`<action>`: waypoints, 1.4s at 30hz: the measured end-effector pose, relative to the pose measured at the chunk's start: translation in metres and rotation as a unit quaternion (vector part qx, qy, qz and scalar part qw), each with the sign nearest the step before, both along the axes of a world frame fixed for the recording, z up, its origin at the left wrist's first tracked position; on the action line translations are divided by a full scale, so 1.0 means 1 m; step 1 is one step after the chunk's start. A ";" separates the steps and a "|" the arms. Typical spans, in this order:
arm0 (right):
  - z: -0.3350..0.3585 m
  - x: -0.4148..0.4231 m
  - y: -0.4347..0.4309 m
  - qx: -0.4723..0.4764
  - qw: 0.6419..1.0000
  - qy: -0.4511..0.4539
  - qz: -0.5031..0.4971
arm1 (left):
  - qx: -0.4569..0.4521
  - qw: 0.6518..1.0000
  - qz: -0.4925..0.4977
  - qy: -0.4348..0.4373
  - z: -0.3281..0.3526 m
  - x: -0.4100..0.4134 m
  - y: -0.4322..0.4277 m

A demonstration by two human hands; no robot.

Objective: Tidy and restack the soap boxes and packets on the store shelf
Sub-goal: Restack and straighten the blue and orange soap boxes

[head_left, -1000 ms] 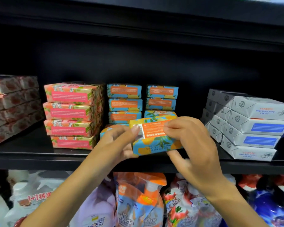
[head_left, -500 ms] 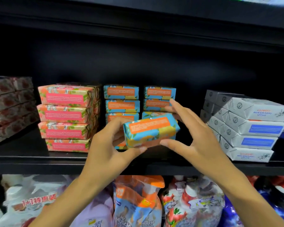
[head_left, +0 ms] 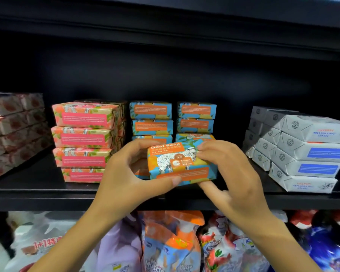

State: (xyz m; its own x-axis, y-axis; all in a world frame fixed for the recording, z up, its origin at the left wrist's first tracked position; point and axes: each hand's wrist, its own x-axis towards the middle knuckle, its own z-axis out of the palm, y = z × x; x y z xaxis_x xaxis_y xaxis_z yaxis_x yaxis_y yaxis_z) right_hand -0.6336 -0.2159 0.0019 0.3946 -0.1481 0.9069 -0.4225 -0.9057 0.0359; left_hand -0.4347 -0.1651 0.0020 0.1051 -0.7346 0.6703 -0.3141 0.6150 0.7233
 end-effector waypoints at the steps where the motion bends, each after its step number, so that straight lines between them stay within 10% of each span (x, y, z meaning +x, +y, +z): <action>1: -0.003 0.001 0.001 0.037 0.999 -0.017 -0.010 | -0.013 1.000 0.018 0.001 0.001 0.003 0.000; 8: -0.030 0.002 -0.002 0.303 0.948 0.064 -0.075 | -0.054 0.971 0.217 -0.086 0.005 0.015 -0.003; 23: -0.045 0.013 -0.002 0.151 0.964 0.130 -0.177 | -0.132 0.851 0.353 -0.365 -0.012 0.017 -0.017; 36: -0.043 0.010 0.001 0.188 0.957 0.152 -0.160 | -0.167 0.855 0.338 -0.356 -0.019 0.021 -0.018; 42: -0.018 0.002 -0.021 0.235 0.967 -0.017 -0.101 | -0.153 0.887 0.261 -0.349 -0.045 0.021 -0.014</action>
